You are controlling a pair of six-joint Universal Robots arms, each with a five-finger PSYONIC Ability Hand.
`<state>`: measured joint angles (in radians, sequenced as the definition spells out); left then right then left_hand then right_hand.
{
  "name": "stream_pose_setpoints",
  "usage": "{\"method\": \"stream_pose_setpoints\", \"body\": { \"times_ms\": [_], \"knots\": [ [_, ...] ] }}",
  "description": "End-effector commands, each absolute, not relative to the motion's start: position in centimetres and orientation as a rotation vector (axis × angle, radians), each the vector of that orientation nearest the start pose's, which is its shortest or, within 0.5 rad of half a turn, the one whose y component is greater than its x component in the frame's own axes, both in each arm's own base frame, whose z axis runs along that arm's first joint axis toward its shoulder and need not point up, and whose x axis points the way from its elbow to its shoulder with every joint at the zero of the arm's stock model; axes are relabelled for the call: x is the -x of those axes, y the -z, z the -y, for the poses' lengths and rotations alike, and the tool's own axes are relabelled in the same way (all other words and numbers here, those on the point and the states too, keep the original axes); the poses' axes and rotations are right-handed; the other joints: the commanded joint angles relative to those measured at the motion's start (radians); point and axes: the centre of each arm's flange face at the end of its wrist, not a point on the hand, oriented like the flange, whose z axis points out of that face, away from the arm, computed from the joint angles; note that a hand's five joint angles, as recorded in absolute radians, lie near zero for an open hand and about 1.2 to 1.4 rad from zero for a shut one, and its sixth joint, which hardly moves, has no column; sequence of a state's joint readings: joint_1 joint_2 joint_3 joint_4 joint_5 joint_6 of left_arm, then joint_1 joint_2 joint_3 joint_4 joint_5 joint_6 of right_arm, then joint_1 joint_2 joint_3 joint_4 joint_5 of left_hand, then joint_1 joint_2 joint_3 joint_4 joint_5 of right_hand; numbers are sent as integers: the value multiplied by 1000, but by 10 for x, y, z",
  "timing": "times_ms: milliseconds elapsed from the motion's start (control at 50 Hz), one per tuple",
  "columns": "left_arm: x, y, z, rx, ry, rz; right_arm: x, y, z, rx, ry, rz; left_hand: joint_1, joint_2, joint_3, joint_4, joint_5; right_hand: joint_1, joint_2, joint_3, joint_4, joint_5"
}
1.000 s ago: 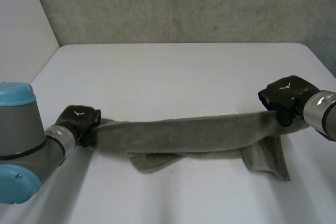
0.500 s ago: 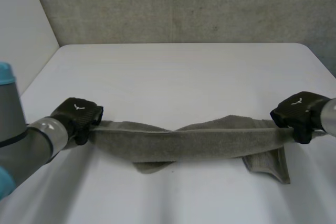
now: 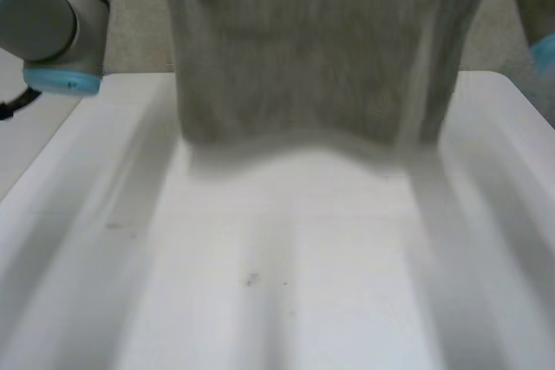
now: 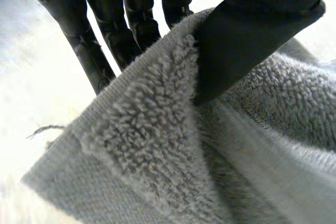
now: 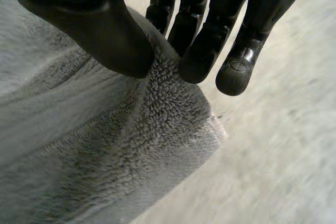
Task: Fold the towel.
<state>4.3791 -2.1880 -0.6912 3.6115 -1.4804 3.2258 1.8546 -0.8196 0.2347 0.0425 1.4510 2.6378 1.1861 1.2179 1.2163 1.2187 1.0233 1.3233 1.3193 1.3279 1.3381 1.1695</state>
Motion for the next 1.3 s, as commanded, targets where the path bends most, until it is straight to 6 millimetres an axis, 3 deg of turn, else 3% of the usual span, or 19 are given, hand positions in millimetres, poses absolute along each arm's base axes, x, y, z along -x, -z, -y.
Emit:
{"method": "stream_pose_setpoints", "body": {
  "times_ms": [20,120,160,220,260,280,320,340,380,440,500,560,720,780,880,960,1060,1180,1300],
  "knots": [
    [276,-383,401,-355,3108,-1479,-268,-398,399,822,2670,-1587,210,178,180,178,198,73,77,68,58,52],
    [263,-335,403,-368,2955,-1698,-266,-365,397,921,2535,-1749,210,178,180,178,198,73,77,68,58,52],
    [254,-294,399,-380,2826,-1863,-268,-333,395,1011,2407,-1835,210,178,180,178,198,73,77,68,58,52],
    [253,-273,395,-401,2759,-1931,-269,-315,393,1060,2335,-1871,210,178,180,178,198,73,77,68,58,52],
    [250,-236,386,-461,2630,-2019,-268,-274,388,1148,2180,-1972,210,178,180,178,198,73,77,68,58,52],
    [250,-236,386,-461,2630,-2020,-268,-274,388,1149,2179,-1972,210,178,180,178,198,73,77,68,58,52],
    [247,-197,376,-571,2499,-2078,-265,-228,377,1241,2006,-2090,210,178,180,178,198,73,77,68,58,52],
    [247,-196,376,-571,2498,-2078,-265,-227,377,1242,2005,-2091,210,178,180,178,198,73,77,68,58,52],
    [248,-176,370,-649,2436,-2105,-262,-178,364,1357,1827,-2200,210,178,180,178,198,73,77,68,58,52],
    [249,-133,351,-868,2286,-2157,-257,-150,351,1458,1724,-2251,210,178,180,178,198,73,77,68,58,52],
    [243,-121,343,-935,2206,-2164,-250,-141,341,1500,1685,-2289,210,178,180,178,198,73,77,68,58,52],
    [238,-120,341,-943,2176,-2158,-245,-145,337,1490,1690,-2315,210,178,180,178,198,73,77,68,58,52],
    [196,-155,323,-885,2052,-2157,-208,-201,299,1429,1796,-2376,210,178,180,178,198,73,77,68,58,52],
    [188,-162,297,-893,1964,-2245,-200,-205,288,1424,1777,-2398,210,178,180,178,198,73,77,68,58,52],
    [184,-176,230,-1017,1801,-2401,-171,-213,237,1617,1513,-2516,210,178,180,178,198,73,77,68,58,52],
    [181,-181,211,-1071,1767,-2415,-166,-218,227,1726,1412,-2498,210,178,180,178,198,73,77,68,58,52],
    [182,-189,221,-1091,1852,-2335,-168,-229,252,1673,1614,-2443,210,178,180,178,198,73,77,68,58,52],
    [206,-185,262,-1145,1979,-2238,-176,-208,306,1564,1733,-2428,210,178,180,178,198,73,77,68,58,52],
    [230,-166,307,-1144,1982,-2235,-212,-189,343,1609,1818,-2316,210,178,180,178,198,73,77,68,58,52]
  ]
}}
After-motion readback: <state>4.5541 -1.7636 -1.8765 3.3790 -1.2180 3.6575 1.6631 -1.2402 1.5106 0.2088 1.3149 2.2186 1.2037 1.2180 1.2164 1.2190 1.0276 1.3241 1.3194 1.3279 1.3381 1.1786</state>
